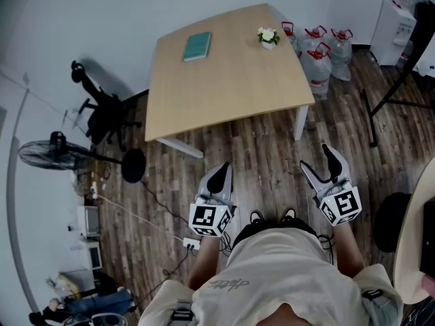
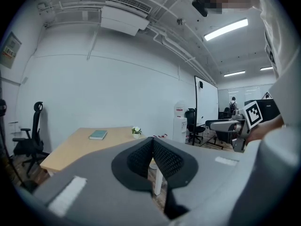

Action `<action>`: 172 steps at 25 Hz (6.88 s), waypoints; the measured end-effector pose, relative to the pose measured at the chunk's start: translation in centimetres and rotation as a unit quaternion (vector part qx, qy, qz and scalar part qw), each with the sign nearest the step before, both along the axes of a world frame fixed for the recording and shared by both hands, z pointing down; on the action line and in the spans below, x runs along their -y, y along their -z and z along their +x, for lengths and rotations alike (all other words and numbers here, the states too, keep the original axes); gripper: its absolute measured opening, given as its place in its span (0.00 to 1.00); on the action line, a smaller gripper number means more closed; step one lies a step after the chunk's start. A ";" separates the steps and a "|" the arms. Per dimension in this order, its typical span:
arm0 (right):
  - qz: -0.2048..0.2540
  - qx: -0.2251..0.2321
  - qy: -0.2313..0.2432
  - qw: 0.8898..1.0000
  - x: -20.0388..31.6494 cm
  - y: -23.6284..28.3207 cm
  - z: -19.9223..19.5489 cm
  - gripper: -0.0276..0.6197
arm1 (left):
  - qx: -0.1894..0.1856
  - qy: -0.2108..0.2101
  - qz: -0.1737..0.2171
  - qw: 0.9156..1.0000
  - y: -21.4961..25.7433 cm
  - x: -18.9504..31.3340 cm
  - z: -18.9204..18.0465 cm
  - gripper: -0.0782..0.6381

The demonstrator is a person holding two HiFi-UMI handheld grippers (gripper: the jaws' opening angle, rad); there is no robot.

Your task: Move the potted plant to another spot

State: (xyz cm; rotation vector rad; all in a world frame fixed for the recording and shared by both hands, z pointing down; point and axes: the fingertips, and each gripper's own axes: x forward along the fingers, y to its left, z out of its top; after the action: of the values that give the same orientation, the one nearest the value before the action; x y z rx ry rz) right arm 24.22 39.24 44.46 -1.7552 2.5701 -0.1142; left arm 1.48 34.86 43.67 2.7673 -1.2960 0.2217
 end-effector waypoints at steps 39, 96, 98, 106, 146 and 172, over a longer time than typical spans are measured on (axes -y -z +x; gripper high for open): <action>0.000 -0.046 -0.035 0.998 18.2 2.2 -2.7 0.64 | -0.019 -0.076 0.023 0.997 0.1 19.5 0.7 0.14; -0.056 -0.002 0.057 0.997 47.7 -3.2 7.1 0.64 | 0.004 -0.049 -0.041 0.998 -0.9 47.0 12.1 0.14; -0.060 -0.007 0.056 0.997 48.2 -3.4 7.0 0.64 | 0.000 -0.051 -0.042 0.998 -1.0 47.4 12.0 0.14; -0.077 -0.022 -0.001 0.997 49.6 -2.8 5.0 0.64 | -0.058 -0.074 -0.059 0.994 -1.1 49.9 9.2 0.14; -0.187 -0.062 -0.018 0.980 59.6 -15.1 15.2 0.64 | -0.016 -0.037 -0.095 0.995 -3.2 55.6 13.4 0.14; -0.225 -0.166 0.097 0.955 70.4 -25.0 13.5 0.67 | 0.007 0.024 -0.126 0.992 -4.9 56.8 17.1 0.14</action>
State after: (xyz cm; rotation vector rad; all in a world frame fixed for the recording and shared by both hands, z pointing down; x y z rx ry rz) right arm 37.76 -31.14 69.49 -1.7655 3.1636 -0.4849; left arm 18.58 -21.93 48.53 2.5264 -1.2403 0.3739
